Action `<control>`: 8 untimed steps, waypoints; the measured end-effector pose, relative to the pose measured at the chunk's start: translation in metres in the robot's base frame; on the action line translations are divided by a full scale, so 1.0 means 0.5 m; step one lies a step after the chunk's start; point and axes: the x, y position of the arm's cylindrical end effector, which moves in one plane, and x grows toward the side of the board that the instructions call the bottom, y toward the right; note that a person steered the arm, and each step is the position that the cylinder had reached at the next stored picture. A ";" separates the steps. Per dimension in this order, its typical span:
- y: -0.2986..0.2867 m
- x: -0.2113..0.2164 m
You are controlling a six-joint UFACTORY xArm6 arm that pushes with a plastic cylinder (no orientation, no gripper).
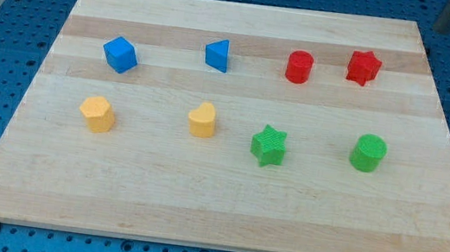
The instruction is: Push the red star closer to the red circle
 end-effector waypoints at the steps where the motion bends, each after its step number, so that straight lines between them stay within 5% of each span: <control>1: 0.004 -0.002; 3: 0.010 0.173; 8: -0.309 0.217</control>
